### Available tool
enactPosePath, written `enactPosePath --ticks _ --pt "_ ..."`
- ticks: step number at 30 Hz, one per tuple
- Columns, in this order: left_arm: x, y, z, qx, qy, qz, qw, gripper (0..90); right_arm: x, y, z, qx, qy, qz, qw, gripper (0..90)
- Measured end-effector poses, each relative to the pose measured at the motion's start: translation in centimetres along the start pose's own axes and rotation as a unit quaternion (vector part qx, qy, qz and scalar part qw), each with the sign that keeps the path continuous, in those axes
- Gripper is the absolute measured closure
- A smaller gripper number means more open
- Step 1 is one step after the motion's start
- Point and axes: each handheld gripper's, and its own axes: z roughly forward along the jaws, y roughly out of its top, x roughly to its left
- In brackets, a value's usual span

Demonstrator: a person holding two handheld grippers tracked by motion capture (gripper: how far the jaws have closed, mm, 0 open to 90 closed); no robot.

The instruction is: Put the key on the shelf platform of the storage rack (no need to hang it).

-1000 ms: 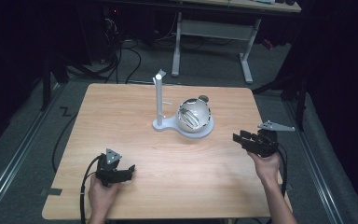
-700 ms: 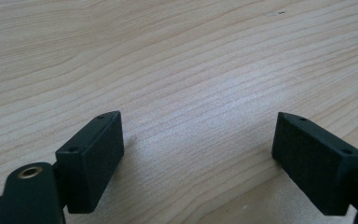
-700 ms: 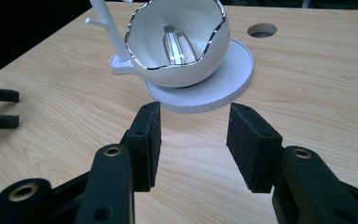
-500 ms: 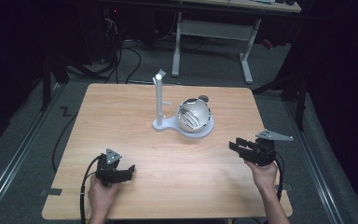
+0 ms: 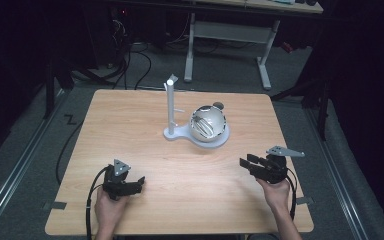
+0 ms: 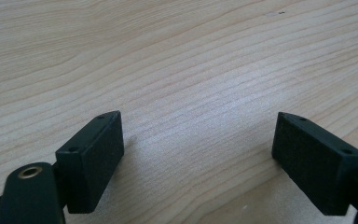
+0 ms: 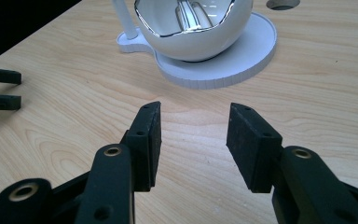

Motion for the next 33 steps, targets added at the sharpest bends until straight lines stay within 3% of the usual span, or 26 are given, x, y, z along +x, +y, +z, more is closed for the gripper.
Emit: enactPosePath --ticks 8,19,33 --pt "0.0 0.0 0.0 -0.001 0.000 -0.002 1.0000 16.9 0.5 -0.7 0.5 0.003 0.016 0.000 0.9999 55.1" --pt "0.0 0.0 0.0 0.000 0.000 -0.001 1.0000 16.9 0.9 -2.0 1.7 0.005 0.022 0.004 0.9997 54.1" --pt "0.0 0.0 0.0 0.000 0.000 0.000 1.0000 16.9 2.2 -3.3 4.1 0.036 0.021 -0.011 0.9991 53.6"
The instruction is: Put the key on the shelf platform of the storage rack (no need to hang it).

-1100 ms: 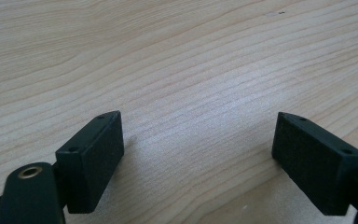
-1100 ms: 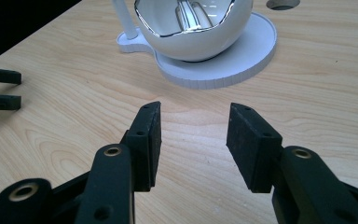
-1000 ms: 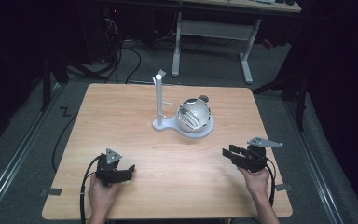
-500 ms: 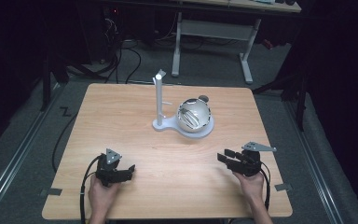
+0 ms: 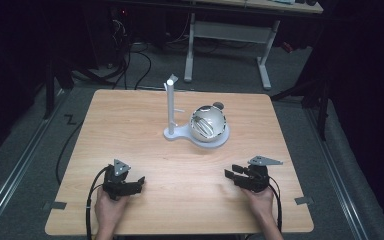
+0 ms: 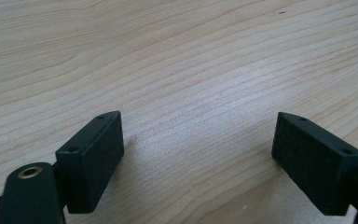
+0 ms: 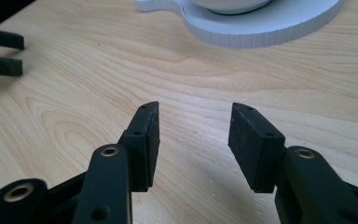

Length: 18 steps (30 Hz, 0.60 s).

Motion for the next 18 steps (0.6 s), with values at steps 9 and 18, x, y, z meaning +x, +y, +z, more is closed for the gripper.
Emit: enactPosePath --ticks 9,18 --pt "0.0 0.0 0.0 0.000 0.000 0.000 1.0000 16.9 0.5 -0.9 1.2 0.021 -0.019 -0.017 0.9994 53.1" --pt "0.0 0.0 0.0 0.000 0.000 0.000 1.0000 16.9 0.6 -1.2 1.9 0.030 -0.045 -0.031 0.9980 49.8"
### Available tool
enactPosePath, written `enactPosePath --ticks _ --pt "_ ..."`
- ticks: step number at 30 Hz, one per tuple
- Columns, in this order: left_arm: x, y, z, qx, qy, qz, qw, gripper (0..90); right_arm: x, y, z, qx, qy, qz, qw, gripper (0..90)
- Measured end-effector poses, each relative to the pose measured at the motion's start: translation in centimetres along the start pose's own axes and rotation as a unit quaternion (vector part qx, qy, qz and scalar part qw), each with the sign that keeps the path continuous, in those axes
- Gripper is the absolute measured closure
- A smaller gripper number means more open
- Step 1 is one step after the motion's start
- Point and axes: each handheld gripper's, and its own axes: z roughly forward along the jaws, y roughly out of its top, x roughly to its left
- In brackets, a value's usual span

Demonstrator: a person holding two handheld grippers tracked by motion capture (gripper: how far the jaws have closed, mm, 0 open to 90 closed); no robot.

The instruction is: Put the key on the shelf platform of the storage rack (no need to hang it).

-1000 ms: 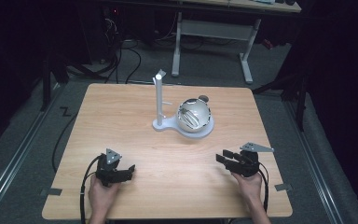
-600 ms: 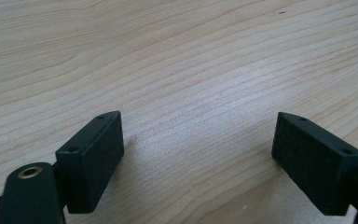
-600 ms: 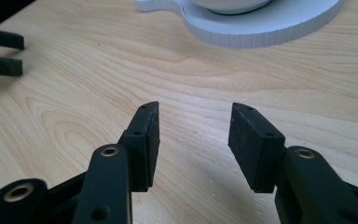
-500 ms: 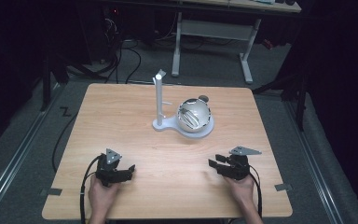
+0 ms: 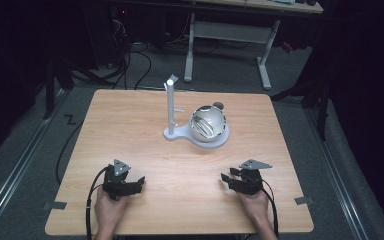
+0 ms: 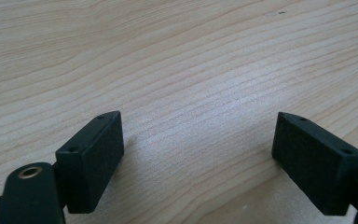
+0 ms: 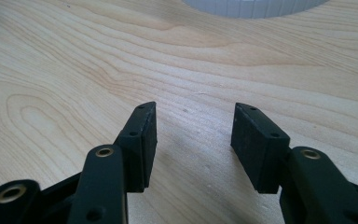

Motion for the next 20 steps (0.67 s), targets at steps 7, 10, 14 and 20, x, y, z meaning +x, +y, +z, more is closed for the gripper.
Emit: enactPosePath --ticks 7,10,14,20 --pt "0.0 0.0 0.0 0.000 -0.001 0.002 1.0000 16.9 0.6 0.0 0.2 0.009 -0.020 -0.030 0.9993 45.8" --pt "0.0 0.0 -0.1 0.001 -0.001 0.000 1.0000 16.9 0.9 0.0 0.3 0.012 -0.026 -0.038 0.9988 44.5" --pt "0.0 0.0 -0.1 0.001 -0.001 0.000 1.0000 16.9 1.3 0.0 0.4 0.014 -0.039 -0.056 0.9976 44.1" --pt "0.0 0.0 0.0 0.000 -0.001 0.000 1.0000 16.9 1.4 0.0 0.4 0.016 -0.043 -0.063 0.9969 43.6"
